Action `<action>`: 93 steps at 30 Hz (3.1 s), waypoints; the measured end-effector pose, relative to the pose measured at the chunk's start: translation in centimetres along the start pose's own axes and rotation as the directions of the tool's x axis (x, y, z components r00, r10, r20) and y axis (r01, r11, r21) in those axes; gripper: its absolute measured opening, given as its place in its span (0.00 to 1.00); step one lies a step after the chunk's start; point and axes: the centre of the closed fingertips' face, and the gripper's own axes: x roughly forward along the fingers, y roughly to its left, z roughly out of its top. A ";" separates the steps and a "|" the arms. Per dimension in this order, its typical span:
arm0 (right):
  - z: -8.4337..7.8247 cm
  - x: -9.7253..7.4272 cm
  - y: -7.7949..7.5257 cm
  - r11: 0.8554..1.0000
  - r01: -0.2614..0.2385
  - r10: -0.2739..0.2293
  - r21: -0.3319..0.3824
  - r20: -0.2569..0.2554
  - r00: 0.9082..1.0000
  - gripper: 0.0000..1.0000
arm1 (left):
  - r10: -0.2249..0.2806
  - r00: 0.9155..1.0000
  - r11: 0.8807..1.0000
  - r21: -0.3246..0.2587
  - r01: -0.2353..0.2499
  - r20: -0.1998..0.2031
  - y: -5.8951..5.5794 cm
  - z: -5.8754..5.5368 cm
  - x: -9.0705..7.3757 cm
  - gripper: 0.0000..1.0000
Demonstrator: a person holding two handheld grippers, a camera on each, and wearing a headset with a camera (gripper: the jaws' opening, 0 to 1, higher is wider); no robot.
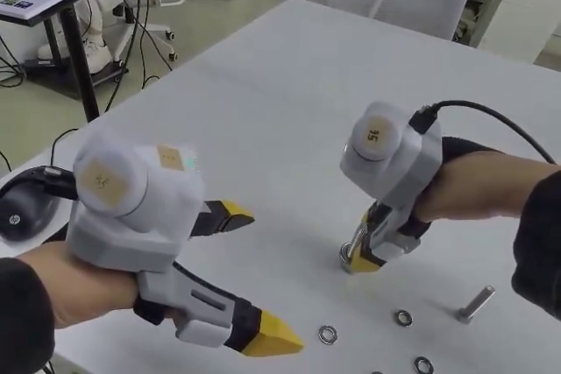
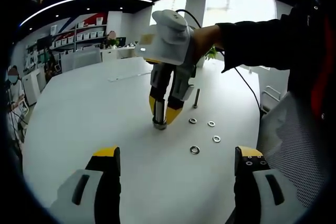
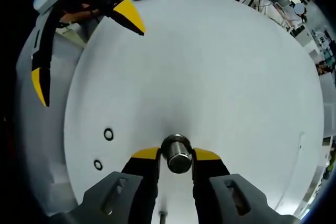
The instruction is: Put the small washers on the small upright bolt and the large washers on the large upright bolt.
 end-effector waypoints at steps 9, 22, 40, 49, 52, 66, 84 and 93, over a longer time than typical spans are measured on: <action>-0.4 -0.5 0.0 1.000 0.010 -0.010 0.011 0.004 1.000 0.28 | 0.000 1.000 1.000 0.004 0.000 0.000 -0.1 0.1 0.0 0.90; -2.3 -1.5 0.0 0.998 0.032 -0.032 0.046 -0.007 0.999 0.28 | -0.005 1.000 1.000 0.012 0.005 0.002 -0.2 0.2 0.0 0.90; -4.1 -2.0 2.1 0.997 0.033 -0.032 0.074 -0.014 0.999 0.27 | -0.016 1.000 0.999 0.033 0.016 0.002 -0.5 0.7 0.0 0.90; -5.3 -1.7 3.6 0.996 0.019 -0.016 0.082 -0.032 0.999 0.27 | -0.020 1.000 0.999 0.047 0.020 0.005 -0.8 1.1 0.0 0.90; -5.6 -1.4 4.1 0.996 0.013 -0.010 0.084 -0.037 0.999 0.27 | -0.023 1.000 0.998 0.051 0.023 0.004 -0.9 1.2 0.0 0.90; -6.7 -0.7 4.9 0.996 0.009 -0.004 0.085 -0.053 0.999 0.24 | -0.032 0.999 0.998 0.062 0.032 -0.005 -1.5 1.4 0.0 0.90; -6.9 0.0 4.9 0.996 -0.003 0.007 0.086 -0.049 0.999 0.19 | -0.026 1.000 0.998 0.059 0.026 -0.006 -1.2 1.5 0.1 0.90; -6.9 0.0 4.7 0.996 0.004 0.001 0.093 -0.048 0.999 0.17 | -0.024 1.000 0.998 0.056 0.024 -0.003 -1.2 1.6 0.1 0.90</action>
